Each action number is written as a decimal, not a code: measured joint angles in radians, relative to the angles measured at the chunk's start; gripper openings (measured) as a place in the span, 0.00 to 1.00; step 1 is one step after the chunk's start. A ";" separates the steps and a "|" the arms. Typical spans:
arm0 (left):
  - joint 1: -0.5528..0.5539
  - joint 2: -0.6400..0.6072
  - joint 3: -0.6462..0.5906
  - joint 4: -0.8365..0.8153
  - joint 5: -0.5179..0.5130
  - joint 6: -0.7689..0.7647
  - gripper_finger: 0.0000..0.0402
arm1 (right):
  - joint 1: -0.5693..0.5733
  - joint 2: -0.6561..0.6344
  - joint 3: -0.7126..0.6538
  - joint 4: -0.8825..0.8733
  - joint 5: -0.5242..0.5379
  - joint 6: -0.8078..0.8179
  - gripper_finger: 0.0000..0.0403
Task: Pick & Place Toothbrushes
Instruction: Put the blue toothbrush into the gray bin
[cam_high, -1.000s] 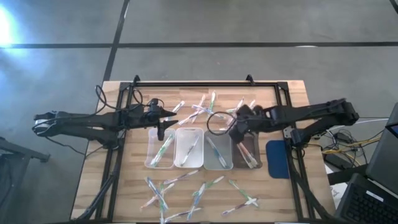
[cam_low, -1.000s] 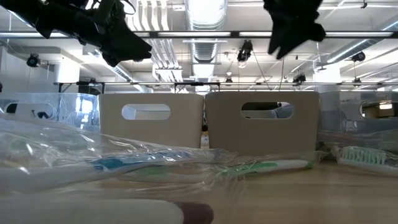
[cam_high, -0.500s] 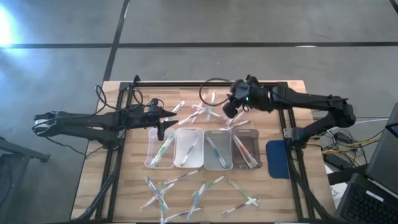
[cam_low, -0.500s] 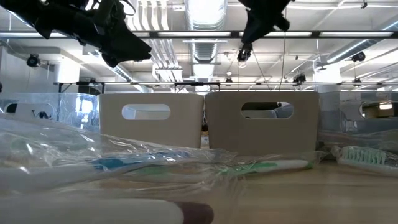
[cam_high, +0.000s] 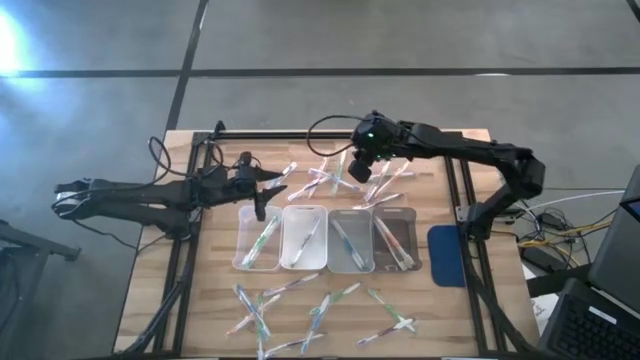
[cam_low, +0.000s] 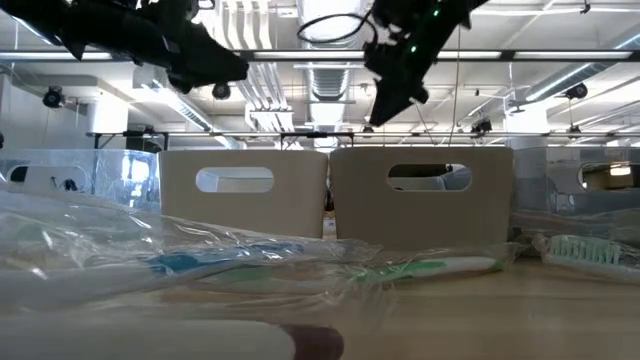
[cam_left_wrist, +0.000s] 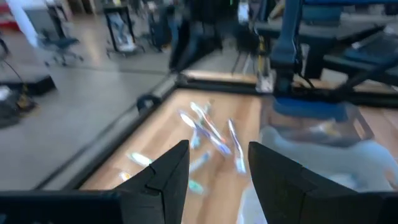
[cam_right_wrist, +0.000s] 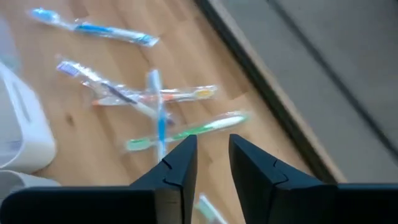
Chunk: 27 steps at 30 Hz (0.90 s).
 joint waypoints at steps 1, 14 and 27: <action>0.000 0.000 0.000 0.022 -0.007 0.012 0.42 | -0.010 0.020 0.002 -0.001 -0.035 -0.003 0.24; 0.000 0.000 0.000 0.336 -0.137 0.278 0.42 | -0.054 0.262 0.024 -0.004 -0.167 -0.077 0.41; 0.000 0.000 0.000 0.422 -0.290 0.548 0.42 | -0.053 0.319 0.025 0.042 -0.231 -0.056 0.49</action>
